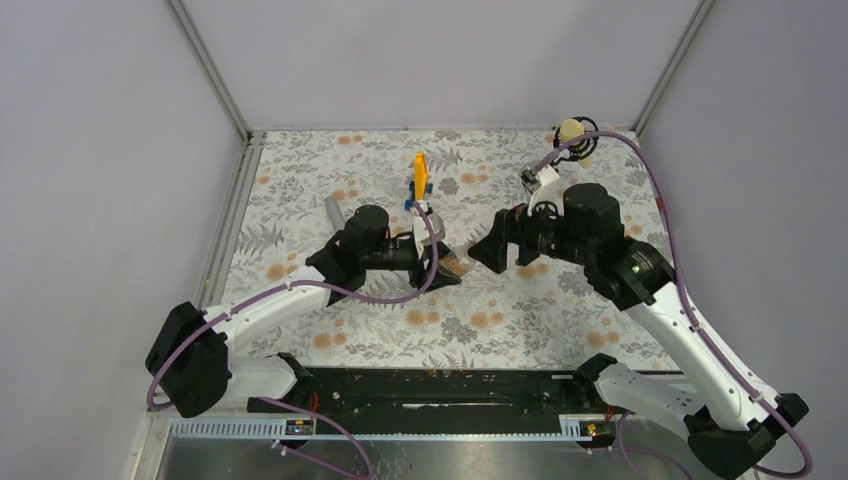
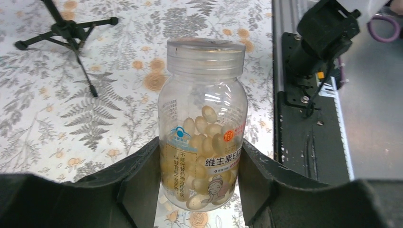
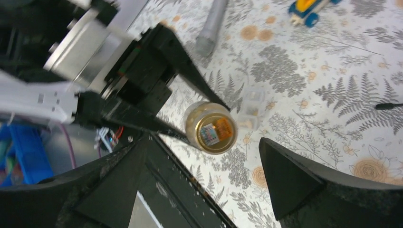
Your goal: Sort the pills into containers
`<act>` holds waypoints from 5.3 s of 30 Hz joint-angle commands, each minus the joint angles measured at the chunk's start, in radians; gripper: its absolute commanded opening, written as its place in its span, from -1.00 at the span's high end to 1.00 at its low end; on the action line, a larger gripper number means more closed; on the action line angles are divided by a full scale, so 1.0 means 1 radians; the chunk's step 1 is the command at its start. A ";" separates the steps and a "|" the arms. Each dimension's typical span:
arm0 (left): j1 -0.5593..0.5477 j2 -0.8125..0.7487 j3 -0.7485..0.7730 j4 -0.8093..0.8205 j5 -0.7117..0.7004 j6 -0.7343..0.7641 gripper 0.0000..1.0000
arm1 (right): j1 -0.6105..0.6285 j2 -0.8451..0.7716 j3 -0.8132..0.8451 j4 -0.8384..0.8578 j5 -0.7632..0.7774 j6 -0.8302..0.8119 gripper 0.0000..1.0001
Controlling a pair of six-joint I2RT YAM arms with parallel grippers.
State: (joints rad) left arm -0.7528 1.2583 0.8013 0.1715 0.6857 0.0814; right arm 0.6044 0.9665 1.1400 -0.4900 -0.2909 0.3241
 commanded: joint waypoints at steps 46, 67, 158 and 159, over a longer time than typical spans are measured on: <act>-0.008 -0.110 -0.003 -0.024 -0.026 0.059 1.00 | 0.064 0.040 -0.091 0.126 0.153 0.379 -0.33; -0.008 -0.114 0.040 -0.080 0.107 0.080 1.00 | 0.064 0.103 0.002 0.002 -0.234 -0.185 0.03; 0.131 -0.288 -0.224 -0.068 -0.737 -0.671 -0.95 | 0.228 0.272 -0.308 0.181 0.513 0.113 -0.90; 0.133 -0.291 -0.224 -0.076 -0.741 -0.668 -0.95 | 0.244 0.290 -0.306 0.198 0.507 0.117 -0.90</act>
State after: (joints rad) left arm -0.6327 0.9939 0.5755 0.0692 -0.0696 -0.5808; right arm 0.7963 1.2041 0.7784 -0.3119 0.1761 0.4244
